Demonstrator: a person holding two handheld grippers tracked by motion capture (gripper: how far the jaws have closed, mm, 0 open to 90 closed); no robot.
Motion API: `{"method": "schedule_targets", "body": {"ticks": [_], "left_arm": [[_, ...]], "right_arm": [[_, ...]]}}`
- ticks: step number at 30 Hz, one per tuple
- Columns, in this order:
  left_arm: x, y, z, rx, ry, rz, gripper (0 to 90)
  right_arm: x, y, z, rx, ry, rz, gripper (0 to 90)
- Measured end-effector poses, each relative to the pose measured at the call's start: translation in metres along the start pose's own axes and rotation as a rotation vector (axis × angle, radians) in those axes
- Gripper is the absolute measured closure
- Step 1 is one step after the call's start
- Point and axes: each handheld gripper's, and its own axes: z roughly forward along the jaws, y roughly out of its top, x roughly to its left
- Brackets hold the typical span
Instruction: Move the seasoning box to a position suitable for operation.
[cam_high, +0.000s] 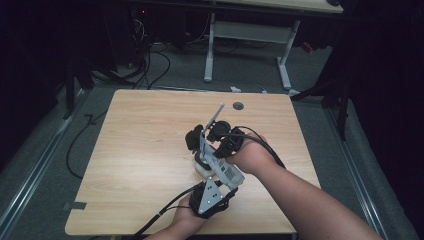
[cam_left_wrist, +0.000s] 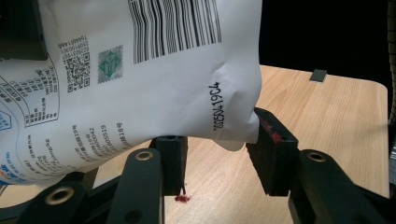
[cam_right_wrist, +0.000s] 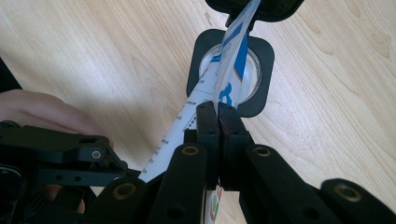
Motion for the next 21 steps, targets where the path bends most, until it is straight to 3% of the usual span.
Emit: {"method": "schedule_targets", "body": {"ticks": [21], "left_arm": [[0.0035, 0.0011, -0.0006, -0.010, 0.009, 0.001, 59.7]], "right_arm": [[0.0001, 0.0032, -0.0033, -0.010, -0.007, -0.008, 89.3]]}}
